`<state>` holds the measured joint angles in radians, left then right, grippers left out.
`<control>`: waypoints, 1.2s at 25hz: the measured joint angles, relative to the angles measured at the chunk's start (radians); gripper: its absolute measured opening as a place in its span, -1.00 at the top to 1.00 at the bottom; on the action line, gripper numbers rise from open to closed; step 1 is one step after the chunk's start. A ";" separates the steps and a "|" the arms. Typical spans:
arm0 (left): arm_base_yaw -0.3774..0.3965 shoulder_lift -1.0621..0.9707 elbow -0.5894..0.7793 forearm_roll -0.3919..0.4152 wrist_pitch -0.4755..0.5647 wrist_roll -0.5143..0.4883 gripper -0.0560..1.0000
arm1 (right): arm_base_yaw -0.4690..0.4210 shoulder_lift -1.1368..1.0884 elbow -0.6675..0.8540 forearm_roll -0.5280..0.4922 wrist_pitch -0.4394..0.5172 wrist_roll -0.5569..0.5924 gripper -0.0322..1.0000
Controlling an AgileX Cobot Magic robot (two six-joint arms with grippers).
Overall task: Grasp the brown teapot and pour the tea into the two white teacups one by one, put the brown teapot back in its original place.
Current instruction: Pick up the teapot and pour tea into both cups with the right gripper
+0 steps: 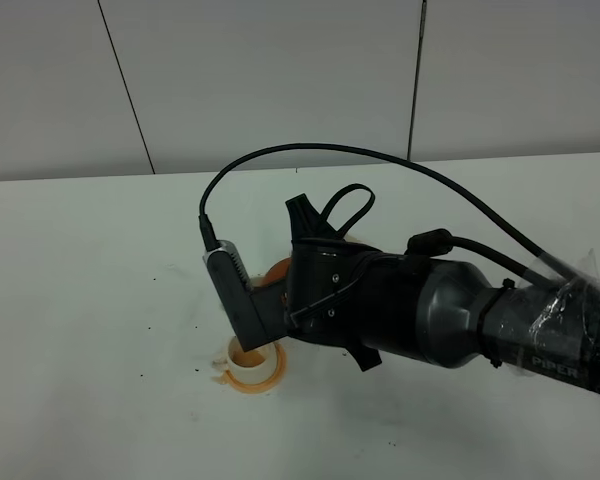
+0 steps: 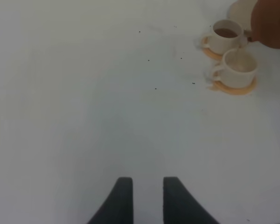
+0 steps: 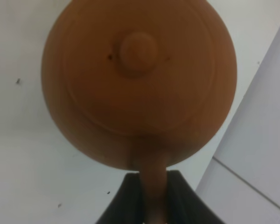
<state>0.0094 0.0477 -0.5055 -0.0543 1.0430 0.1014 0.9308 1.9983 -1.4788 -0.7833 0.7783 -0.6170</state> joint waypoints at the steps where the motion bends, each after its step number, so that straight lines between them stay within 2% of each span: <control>1: 0.000 0.000 0.000 0.000 0.000 0.000 0.45 | -0.003 0.000 0.000 0.004 0.003 -0.003 0.75; 30: 0.000 0.000 0.000 0.000 0.000 0.000 0.45 | -0.006 0.020 0.000 0.013 0.009 -0.046 0.75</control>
<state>0.0094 0.0477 -0.5055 -0.0543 1.0430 0.1014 0.9249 2.0187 -1.4788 -0.7701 0.7874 -0.6633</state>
